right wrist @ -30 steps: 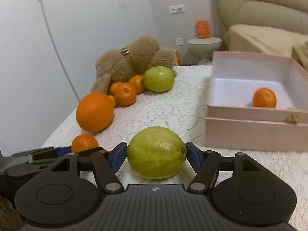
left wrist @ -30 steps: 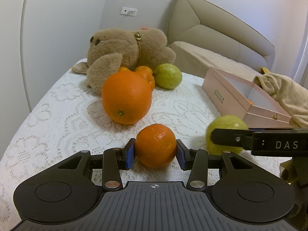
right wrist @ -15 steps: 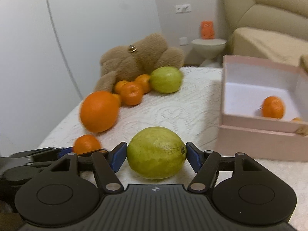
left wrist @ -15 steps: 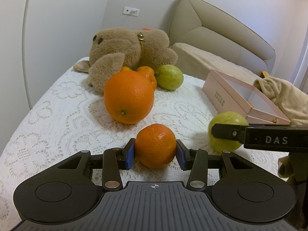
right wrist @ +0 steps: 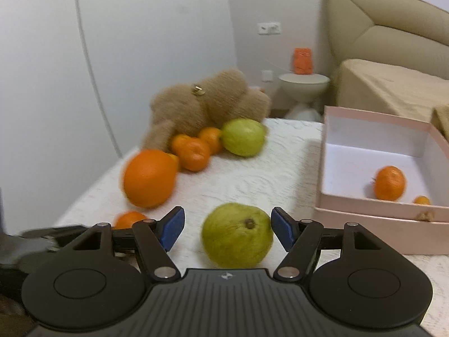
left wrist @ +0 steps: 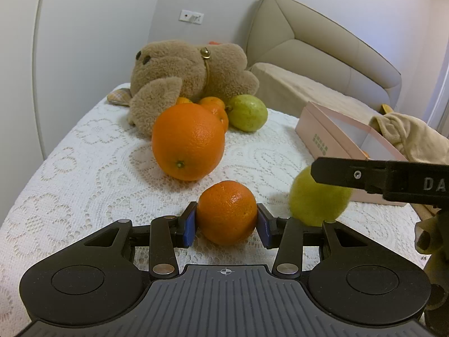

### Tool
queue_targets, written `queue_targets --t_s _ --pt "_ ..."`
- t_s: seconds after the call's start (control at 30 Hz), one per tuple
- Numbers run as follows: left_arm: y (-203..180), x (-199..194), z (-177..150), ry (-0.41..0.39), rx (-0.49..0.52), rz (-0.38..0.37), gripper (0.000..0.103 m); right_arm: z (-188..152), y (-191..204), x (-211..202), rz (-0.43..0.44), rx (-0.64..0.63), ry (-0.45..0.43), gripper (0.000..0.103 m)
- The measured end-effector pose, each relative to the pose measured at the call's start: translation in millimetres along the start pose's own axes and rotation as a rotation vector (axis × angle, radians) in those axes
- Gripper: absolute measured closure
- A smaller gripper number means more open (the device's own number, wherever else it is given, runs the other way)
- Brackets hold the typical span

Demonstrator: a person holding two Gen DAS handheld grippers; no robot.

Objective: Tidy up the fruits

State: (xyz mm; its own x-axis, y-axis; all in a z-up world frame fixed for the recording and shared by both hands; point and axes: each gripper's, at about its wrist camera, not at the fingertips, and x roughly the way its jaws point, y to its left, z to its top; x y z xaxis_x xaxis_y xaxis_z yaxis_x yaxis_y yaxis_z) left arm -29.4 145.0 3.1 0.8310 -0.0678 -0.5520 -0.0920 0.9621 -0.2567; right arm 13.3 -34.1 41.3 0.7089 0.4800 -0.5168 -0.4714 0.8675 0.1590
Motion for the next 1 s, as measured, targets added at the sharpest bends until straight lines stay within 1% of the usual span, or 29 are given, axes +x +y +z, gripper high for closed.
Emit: queue_targets --t_s 0.07,0.13,0.23,0.3,0.43,0.63,0.67,0.77,0.83,0.9,1.0 --pt "0 0 0 -0.001 -0.003 -0.001 0.055 1 2 0 0.026 -0.002 -0.006 0.034" --pt "1 0 0 -0.001 -0.005 -0.002 0.055 1 3 2 0.021 -0.005 -0.006 0.035" --pt "1 0 0 -0.001 -0.007 -0.003 0.055 2 0 2 0.018 0.007 -0.007 0.038" --pt "0 0 0 -0.001 -0.007 -0.003 0.055 3 -1 1 0.036 0.015 -0.007 0.041" --pt "0 0 0 -0.001 -0.007 -0.003 0.055 7 7 1 0.075 -0.017 -0.008 0.042" --pt "1 -1 0 -0.003 -0.014 -0.006 0.055 24 22 21 0.108 -0.08 0.015 0.042" --pt "1 -1 -1 -0.004 -0.016 -0.007 0.055 24 23 24 0.101 -0.096 0.015 0.043" --pt "2 -1 -1 -0.006 -0.023 -0.011 0.055 18 21 30 0.025 -0.126 0.005 0.042" --pt "2 -1 -1 -0.006 -0.024 -0.011 0.055 13 15 33 -0.026 -0.125 0.001 0.04" --pt "2 -1 -1 -0.006 -0.024 -0.011 0.055 10 6 35 -0.049 -0.105 0.014 0.034" --pt "2 -1 -1 -0.006 -0.024 -0.011 0.055 6 -2 37 -0.067 -0.088 0.027 0.031"
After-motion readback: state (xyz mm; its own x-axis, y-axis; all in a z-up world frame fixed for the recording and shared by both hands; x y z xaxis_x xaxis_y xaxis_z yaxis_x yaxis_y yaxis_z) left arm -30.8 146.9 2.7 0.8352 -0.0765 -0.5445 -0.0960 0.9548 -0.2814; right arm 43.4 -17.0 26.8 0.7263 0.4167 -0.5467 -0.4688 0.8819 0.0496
